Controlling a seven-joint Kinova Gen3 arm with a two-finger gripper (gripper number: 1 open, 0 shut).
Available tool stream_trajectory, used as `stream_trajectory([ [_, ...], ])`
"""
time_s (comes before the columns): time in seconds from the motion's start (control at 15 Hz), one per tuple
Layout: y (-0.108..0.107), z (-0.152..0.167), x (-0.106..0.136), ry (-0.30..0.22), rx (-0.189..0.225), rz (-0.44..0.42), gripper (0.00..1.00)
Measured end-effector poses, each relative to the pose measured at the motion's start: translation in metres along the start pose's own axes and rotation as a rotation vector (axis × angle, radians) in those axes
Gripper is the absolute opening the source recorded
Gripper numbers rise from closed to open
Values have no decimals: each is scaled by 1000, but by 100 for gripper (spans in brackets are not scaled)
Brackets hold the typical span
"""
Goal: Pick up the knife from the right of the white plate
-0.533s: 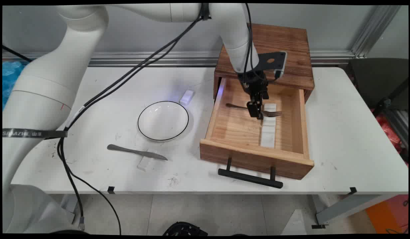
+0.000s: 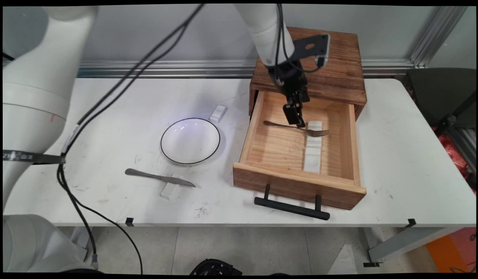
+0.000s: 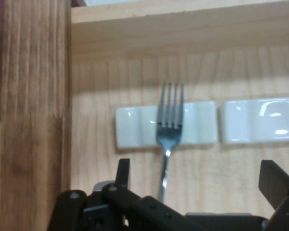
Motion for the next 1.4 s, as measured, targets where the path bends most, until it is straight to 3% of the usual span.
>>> stream_trajectory([
  [0.33,24,-56,-16,18,18,-97,100],
  [0.6,51,-99,-44,22,25,-159,100],
  [1.4,122,-167,-145,-13,6,-235,100],
])
